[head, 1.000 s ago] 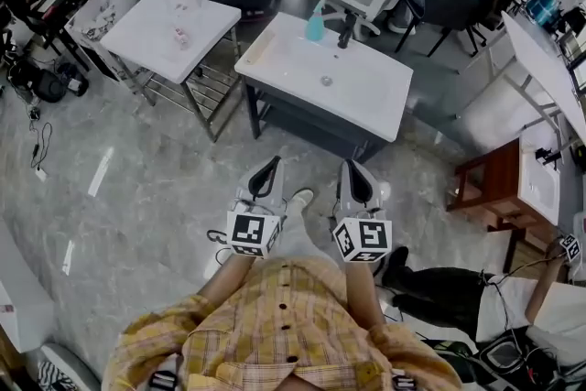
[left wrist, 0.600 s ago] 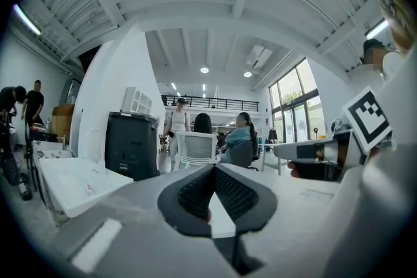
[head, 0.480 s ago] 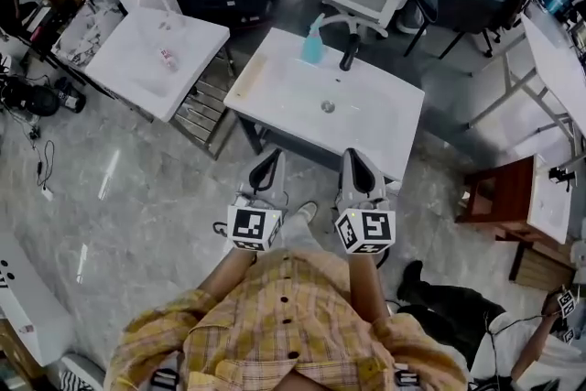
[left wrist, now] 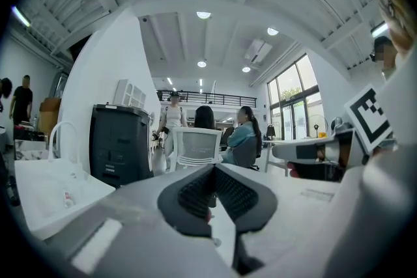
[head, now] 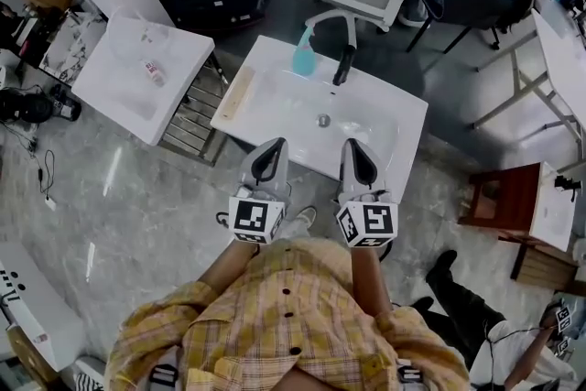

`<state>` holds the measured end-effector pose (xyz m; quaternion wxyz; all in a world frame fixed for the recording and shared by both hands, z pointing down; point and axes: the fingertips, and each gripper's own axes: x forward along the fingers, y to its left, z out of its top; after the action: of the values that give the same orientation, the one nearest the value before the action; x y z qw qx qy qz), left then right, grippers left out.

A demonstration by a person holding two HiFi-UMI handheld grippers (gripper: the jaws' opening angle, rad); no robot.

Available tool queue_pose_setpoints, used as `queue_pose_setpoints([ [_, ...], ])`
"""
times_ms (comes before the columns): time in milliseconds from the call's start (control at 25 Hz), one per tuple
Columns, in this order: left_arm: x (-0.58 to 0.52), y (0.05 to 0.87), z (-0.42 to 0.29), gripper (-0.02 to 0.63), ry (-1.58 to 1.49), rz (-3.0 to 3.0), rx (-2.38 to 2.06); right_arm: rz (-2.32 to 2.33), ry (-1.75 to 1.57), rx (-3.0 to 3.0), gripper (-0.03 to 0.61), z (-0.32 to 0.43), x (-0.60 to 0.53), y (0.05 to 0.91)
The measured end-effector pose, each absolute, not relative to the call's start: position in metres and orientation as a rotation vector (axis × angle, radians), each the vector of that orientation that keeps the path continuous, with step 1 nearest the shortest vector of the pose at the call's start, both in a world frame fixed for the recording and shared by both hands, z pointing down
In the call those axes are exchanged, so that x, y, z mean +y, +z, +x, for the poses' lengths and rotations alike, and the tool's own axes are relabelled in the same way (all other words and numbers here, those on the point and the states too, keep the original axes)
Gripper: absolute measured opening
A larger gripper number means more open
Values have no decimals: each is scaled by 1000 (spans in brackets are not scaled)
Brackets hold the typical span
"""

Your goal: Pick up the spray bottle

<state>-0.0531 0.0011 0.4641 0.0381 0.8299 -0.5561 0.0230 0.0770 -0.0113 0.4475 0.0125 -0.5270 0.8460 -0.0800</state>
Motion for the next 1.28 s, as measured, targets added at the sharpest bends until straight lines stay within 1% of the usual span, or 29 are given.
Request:
queue_pose_setpoints([
  [480, -63, 482, -38, 0, 127, 2510, -1698, -1593, -298, 2660, 2, 82, -69, 463],
  [880, -96, 496, -34, 0, 184, 2474, -1691, -1620, -368, 2660, 2, 86, -94, 478],
  [1280, -168, 511, -47, 0, 195, 2449, -1601, -1703, -409, 2672, 2, 70, -146, 488],
])
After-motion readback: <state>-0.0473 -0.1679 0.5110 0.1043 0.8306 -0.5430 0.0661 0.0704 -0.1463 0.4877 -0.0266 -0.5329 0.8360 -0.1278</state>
